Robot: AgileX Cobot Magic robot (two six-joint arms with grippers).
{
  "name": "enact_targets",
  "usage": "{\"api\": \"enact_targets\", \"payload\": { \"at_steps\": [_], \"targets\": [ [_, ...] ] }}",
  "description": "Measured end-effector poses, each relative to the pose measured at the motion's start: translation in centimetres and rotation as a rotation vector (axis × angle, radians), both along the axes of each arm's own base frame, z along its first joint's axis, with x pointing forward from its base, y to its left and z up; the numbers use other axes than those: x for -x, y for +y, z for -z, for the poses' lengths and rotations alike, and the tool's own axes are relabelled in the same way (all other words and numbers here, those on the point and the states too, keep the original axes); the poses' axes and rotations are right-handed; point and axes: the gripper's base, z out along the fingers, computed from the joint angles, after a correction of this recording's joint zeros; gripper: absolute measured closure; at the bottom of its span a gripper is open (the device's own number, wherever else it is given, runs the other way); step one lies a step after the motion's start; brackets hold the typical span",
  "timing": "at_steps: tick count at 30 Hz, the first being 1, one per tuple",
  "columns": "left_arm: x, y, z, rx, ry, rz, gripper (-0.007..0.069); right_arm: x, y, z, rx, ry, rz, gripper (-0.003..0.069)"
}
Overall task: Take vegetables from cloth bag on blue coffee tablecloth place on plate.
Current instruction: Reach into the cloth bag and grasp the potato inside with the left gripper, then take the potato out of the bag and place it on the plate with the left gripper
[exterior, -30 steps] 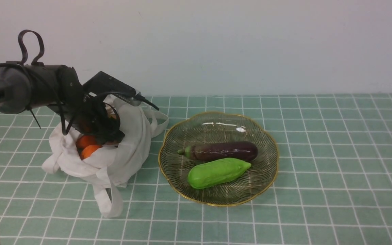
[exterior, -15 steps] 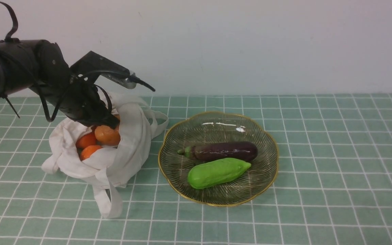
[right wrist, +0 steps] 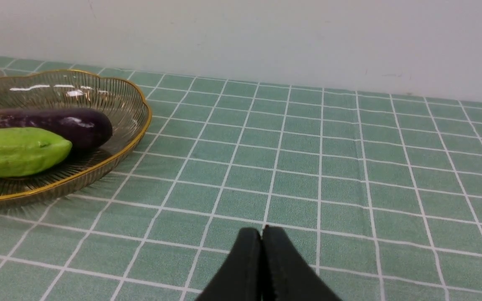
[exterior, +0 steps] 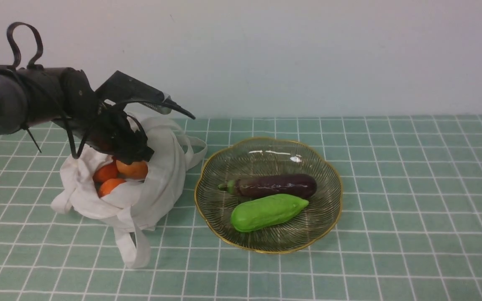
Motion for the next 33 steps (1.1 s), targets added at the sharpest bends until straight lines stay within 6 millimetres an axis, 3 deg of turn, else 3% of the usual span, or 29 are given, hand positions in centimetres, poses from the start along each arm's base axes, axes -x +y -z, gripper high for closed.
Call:
{"api": "enact_targets", "payload": {
  "at_steps": [4, 10, 17, 26, 33],
  "targets": [
    [-0.3, 0.0, 1.7, -0.006, 0.031, 0.003, 0.0128, 0.0, 0.0, 0.0, 0.000, 0.000, 0.000, 0.0673],
    [-0.9, -0.1, 2.6, -0.009, 0.000, 0.004, 0.0125, 0.0, 0.0, 0.0, 0.000, 0.000, 0.000, 0.0673],
    [-1.1, -0.1, 2.8, -0.009, -0.011, 0.003, 0.0176, 0.0, 0.0, 0.0, 0.000, 0.000, 0.000, 0.0673],
    [-1.0, -0.1, 2.7, -0.009, 0.008, 0.004, 0.0178, 0.0, 0.0, 0.0, 0.000, 0.000, 0.000, 0.0673],
    [-0.2, 0.0, 1.6, -0.009, 0.039, 0.007, 0.0189, 0.0, 0.0, 0.0, 0.000, 0.000, 0.000, 0.0673]
  ]
}}
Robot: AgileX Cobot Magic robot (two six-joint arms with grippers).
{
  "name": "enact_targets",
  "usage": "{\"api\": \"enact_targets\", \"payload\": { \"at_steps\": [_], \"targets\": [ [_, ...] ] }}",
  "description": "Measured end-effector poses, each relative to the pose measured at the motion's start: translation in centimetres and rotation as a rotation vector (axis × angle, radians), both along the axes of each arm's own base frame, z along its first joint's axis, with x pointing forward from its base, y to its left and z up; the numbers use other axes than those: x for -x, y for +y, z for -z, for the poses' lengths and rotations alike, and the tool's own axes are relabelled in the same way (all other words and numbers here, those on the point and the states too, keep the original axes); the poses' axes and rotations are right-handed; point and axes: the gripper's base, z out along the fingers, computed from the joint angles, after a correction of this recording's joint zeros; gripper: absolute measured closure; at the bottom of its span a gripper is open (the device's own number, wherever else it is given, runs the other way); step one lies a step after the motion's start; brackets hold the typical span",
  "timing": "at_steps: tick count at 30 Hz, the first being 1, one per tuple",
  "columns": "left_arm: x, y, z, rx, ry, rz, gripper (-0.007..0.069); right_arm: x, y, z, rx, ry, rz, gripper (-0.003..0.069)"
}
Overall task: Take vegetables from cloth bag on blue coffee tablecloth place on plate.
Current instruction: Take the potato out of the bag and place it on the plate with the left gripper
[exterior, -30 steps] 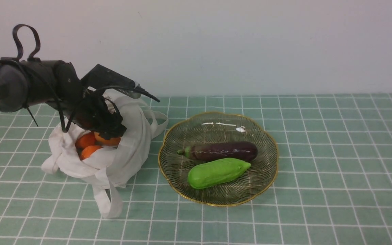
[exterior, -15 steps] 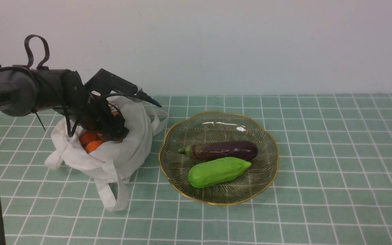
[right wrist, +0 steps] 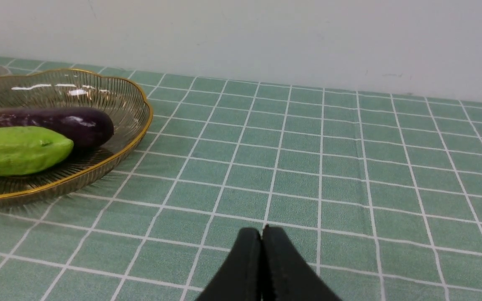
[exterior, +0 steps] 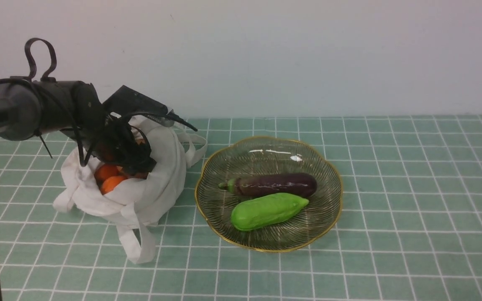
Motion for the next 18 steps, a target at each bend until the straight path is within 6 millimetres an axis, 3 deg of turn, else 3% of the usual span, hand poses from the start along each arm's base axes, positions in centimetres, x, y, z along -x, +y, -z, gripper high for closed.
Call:
{"api": "enact_targets", "payload": {
  "at_steps": [12, 18],
  "targets": [
    [0.9, 0.1, -2.4, 0.003, 0.002, 0.000, 0.0192, 0.0, 0.0, 0.0, 0.000, 0.000, 0.000, 0.0673],
    [2.6, 0.5, -4.9, -0.037, 0.050, 0.021, 0.0202, 0.0, 0.0, 0.0, 0.000, 0.000, 0.000, 0.0673]
  ]
}}
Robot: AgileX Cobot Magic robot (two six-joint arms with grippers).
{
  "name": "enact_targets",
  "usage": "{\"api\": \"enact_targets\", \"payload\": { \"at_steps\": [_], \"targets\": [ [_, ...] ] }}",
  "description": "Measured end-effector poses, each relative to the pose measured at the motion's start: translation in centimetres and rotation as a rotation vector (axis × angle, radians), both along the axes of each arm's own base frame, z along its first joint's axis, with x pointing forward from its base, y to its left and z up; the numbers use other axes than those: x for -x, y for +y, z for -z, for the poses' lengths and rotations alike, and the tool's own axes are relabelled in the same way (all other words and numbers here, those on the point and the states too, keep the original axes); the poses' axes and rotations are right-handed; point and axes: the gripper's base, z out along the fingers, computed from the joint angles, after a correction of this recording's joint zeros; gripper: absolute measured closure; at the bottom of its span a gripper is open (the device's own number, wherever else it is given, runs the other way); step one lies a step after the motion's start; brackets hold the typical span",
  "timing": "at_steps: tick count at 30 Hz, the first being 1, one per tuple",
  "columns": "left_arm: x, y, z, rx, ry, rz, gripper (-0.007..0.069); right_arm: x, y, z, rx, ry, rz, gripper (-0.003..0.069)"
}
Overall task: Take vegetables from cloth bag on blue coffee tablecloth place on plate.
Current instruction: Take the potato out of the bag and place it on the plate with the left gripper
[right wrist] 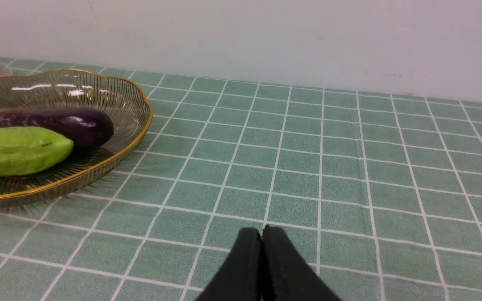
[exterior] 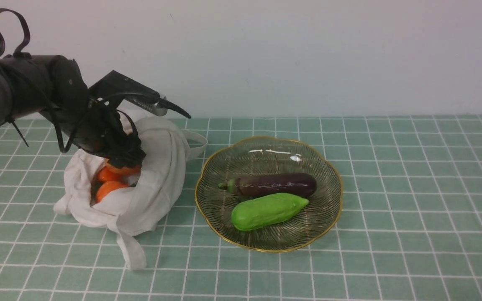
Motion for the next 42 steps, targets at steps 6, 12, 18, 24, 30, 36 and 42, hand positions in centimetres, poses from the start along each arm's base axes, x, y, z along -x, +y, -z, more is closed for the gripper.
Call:
{"api": "enact_targets", "payload": {
  "at_steps": [6, 12, 18, 24, 30, 36, 42],
  "targets": [
    [2.0, 0.9, -2.2, -0.087, 0.070, -0.015, 0.0202, 0.0, 0.0, 0.0, 0.000, 0.000, 0.000, 0.0673],
    [3.2, 2.0, -4.0, -0.156, 0.094, -0.115, 0.0202, 0.0, 0.0, 0.0, 0.000, 0.000, 0.000, 0.0673],
    [6.3, 2.4, -10.4, -0.036, 0.010, -0.371, 0.0202, 0.0, 0.0, 0.0, 0.000, 0.000, 0.000, 0.0673],
    [7.3, -1.7, -10.7, 0.231, 0.102, -0.351, 0.0202, 0.0, 0.0, 0.0, 0.000, 0.000, 0.000, 0.0673],
    [5.6, -9.9, -6.4, 0.343, 0.153, -0.131, 0.0202, 0.0, 0.0, 0.0, 0.000, 0.000, 0.000, 0.0673],
    [3.6, -15.2, -1.7, 0.369, 0.060, -0.044, 0.0202, 0.0, 0.0, 0.0, 0.000, 0.000, 0.000, 0.0673],
    [2.1, -16.9, 0.2, 0.409, -0.046, -0.036, 0.0202, 0.0, 0.0, 0.0, 0.000, 0.000, 0.000, 0.0673]
  ]
}}
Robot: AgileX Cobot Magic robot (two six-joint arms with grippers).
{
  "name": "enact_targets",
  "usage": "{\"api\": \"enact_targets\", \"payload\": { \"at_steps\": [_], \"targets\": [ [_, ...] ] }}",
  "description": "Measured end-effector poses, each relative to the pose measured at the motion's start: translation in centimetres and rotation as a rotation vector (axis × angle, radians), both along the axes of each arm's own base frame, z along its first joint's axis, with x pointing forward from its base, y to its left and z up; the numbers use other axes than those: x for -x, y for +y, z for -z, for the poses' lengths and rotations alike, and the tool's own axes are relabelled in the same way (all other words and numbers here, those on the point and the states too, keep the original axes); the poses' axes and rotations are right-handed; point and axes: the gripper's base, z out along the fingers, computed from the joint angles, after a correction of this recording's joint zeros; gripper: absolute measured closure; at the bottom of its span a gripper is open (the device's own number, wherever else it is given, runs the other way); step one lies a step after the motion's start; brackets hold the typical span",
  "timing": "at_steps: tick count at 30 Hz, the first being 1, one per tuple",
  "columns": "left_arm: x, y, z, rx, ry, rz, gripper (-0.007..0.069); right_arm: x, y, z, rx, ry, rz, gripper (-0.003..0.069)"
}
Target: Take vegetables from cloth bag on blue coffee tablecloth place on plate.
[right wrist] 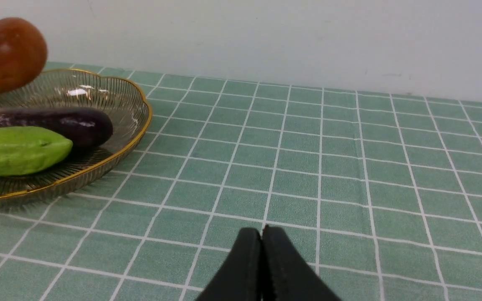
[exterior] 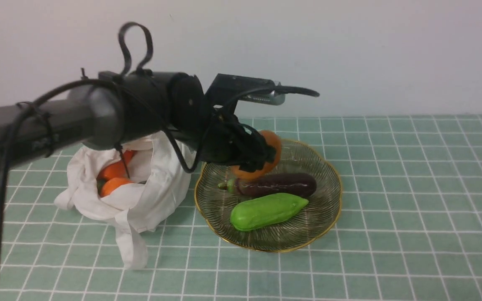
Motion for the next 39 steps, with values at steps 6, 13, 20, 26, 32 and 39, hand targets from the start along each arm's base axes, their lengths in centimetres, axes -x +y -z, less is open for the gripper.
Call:
{"api": "enact_targets", "payload": {
  "at_steps": [6, 13, 20, 26, 32, 39],
  "targets": [
    [-1.3, -0.4, 2.0, 0.014, -0.050, -0.024, 0.0101, 0.0, 0.0, 0.0, 0.000, 0.000, 0.000, 0.0673],
    [-1.6, -0.6, 2.8, 0.013, -0.058, -0.029, -0.0030, 0.0, 0.0, 0.0, 0.000, 0.000, 0.000, 0.0673],
    [0.4, 0.2, -1.2, -0.002, -0.015, 0.011, 0.0158, 0.0, 0.0, 0.0, 0.000, 0.000, 0.000, 0.0673],
    [4.4, 2.7, -7.6, -0.111, -0.006, 0.088, 0.0532, 0.0, 0.0, 0.0, 0.000, 0.000, 0.000, 0.0673],
    [9.8, 6.5, -13.0, -0.252, 0.012, 0.118, 0.0629, 0.0, 0.0, 0.0, 0.000, 0.000, 0.000, 0.0673],
    [16.8, 10.4, -12.9, -0.251, -0.007, 0.115, 0.0632, 0.0, 0.0, 0.0, 0.000, 0.000, 0.000, 0.0673]
  ]
}}
